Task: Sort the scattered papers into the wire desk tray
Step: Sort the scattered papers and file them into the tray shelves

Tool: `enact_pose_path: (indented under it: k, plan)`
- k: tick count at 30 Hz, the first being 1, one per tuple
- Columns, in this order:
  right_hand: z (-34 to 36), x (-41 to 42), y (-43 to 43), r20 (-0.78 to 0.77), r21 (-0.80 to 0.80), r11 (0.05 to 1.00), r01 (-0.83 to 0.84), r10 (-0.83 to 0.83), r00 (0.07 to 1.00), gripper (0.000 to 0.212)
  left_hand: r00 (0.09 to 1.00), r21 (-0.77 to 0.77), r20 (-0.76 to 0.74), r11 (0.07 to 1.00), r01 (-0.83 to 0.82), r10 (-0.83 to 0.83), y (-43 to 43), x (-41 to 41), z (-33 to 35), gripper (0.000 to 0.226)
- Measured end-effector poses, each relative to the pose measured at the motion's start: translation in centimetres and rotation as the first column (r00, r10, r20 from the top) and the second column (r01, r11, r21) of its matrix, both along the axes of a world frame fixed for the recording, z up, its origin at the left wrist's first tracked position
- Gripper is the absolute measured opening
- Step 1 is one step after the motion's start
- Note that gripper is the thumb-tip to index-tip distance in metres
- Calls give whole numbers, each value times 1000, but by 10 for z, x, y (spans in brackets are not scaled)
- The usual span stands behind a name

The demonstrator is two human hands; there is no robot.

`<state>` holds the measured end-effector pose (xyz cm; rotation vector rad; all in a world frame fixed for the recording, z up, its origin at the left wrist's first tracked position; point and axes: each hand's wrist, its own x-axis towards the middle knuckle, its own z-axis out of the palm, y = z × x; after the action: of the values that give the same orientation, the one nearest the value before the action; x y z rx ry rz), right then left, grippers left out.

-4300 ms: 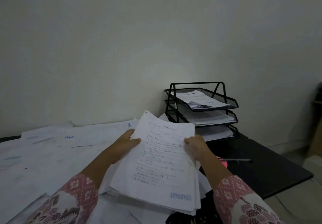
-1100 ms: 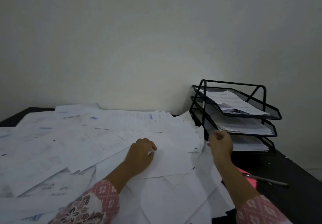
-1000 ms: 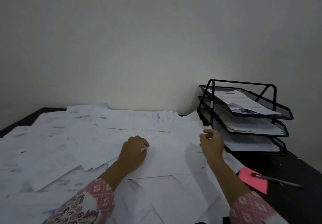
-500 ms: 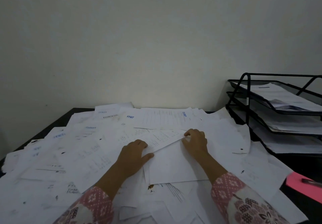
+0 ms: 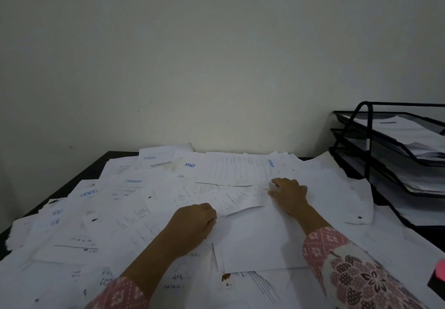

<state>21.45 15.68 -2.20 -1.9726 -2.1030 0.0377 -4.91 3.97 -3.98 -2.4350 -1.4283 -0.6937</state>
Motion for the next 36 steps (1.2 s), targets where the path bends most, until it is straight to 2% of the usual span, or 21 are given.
enact_pose_path:
  k: [3, 6, 9, 12, 15, 17, 19, 21, 23, 24, 25, 28, 29, 31, 33, 36]
  plan:
    - [2, -2, -1, 144, 89, 994, -65, 52, 988, 35, 998, 59, -64, 998, -11, 15, -1, 3, 5, 33]
    - [0, -5, -2, 171, 105, 989, -104, 85, 981, 36, 996, 54, -89, 999, -2, 6, -2, 6, 7, 25]
    - [-2, -6, -2, 83, 71, 993, -94, 88, 993, 34, 992, 41, -125, 999, 15, -9, -1, 11, 5, 22]
    - [4, -9, -7, -119, 20, 999, -43, 46, 992, 37, 983, 10, -180, 1000, -22, 23, 0, 24, 5, 28]
    - [10, -13, -15, -177, 57, 998, 7, 3, 984, 37, 986, -13, -168, 1000, -5, 2, 4, 45, 5, 20]
    - [14, -16, -23, -250, 74, 991, 111, -89, 964, 39, 992, -27, -123, 999, 23, -27, 4, 62, 5, 23]
    - [18, -17, -31, -358, 49, 974, 223, -191, 914, 47, 998, -62, -21, 997, 55, -56, 3, 81, 10, 8]
    - [24, -16, -37, -515, -56, 961, 270, -259, 817, 60, 996, -144, 89, 989, 28, -16, 4, 100, 15, 18]
    - [22, -9, -34, -716, -209, 947, 242, -317, 622, 73, 977, -217, 215, 974, 62, -14, 6, 115, 20, 26]
    - [21, -5, -33, -786, -273, 941, 198, -337, 518, 75, 961, -236, 274, 968, 91, -24, 7, 121, 22, 26]
    - [19, 0, -32, -822, -311, 937, 158, -348, 451, 70, 946, -260, 321, 958, 121, -32, 7, 127, 24, 26]
    - [13, 18, -30, -819, -325, 934, 149, -357, 450, 30, 907, -343, 421, 926, 160, -1, 10, 135, 27, 34]
    - [12, 23, -31, -810, -322, 932, 168, -363, 460, 22, 881, -352, 472, 924, 152, 35, 13, 133, 28, 35]
    - [12, 34, -34, -814, -311, 931, 193, -366, 452, 20, 859, -304, 504, 949, 82, 87, 24, 123, 29, 24]
    - [6, 43, -35, -831, -304, 931, 204, -364, 421, 27, 900, -269, 394, 960, -79, 185, 41, 106, 25, 30]
    - [-6, 50, -37, -852, -291, 935, 202, -350, 390, 36, 922, -330, 194, 907, -261, 336, 64, 84, 17, 52]
